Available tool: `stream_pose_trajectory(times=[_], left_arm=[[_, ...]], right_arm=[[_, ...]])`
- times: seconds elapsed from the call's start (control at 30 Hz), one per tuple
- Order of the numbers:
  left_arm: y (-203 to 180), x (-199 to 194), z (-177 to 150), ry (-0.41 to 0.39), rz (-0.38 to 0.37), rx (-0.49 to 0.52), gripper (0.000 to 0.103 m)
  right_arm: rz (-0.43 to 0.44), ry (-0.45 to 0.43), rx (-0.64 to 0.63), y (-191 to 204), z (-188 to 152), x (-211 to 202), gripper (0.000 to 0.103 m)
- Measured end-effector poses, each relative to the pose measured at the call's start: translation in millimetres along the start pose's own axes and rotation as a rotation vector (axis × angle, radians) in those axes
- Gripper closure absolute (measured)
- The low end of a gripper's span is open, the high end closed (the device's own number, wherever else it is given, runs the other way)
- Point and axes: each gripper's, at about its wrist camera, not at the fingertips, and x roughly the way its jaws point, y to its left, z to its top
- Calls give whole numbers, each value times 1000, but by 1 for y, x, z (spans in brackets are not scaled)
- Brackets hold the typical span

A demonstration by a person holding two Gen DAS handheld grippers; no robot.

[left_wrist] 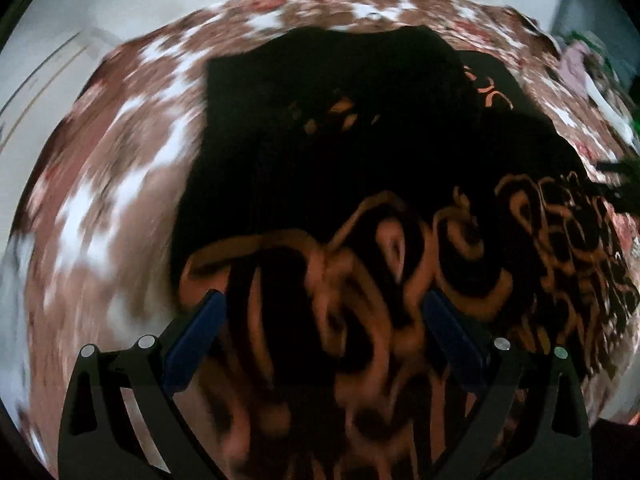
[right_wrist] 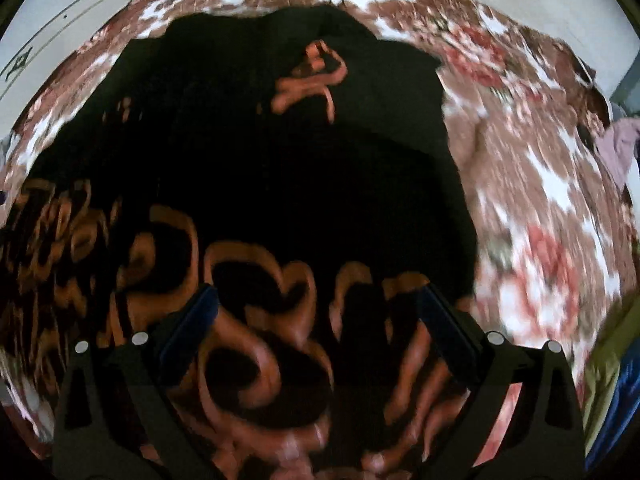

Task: Fold large clothes
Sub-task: 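Open both grippers and release the folded hem onto the hoodie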

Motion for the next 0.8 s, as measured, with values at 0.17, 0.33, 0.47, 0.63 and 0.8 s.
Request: stream_pose_trajectory(times=[0.17, 0.33, 0.47, 0.63, 0.8], left_arm=[[33, -33, -70, 58, 29, -141, 6], [67, -43, -126, 111, -45, -331, 7], [71, -46, -146, 113, -135, -418, 7], [55, -25, -146, 155, -219, -381, 14], [41, -1, -146, 207, -241, -381, 27]], right_arm=[[1, 62, 52, -23, -65, -25, 5], [-17, 143, 182, -50, -128, -36, 5], [-4, 192, 278, -64, -165, -41, 5], [-27, 233, 275, -63, -179, -40, 5], [51, 260, 313, -63, -185, -24, 14]])
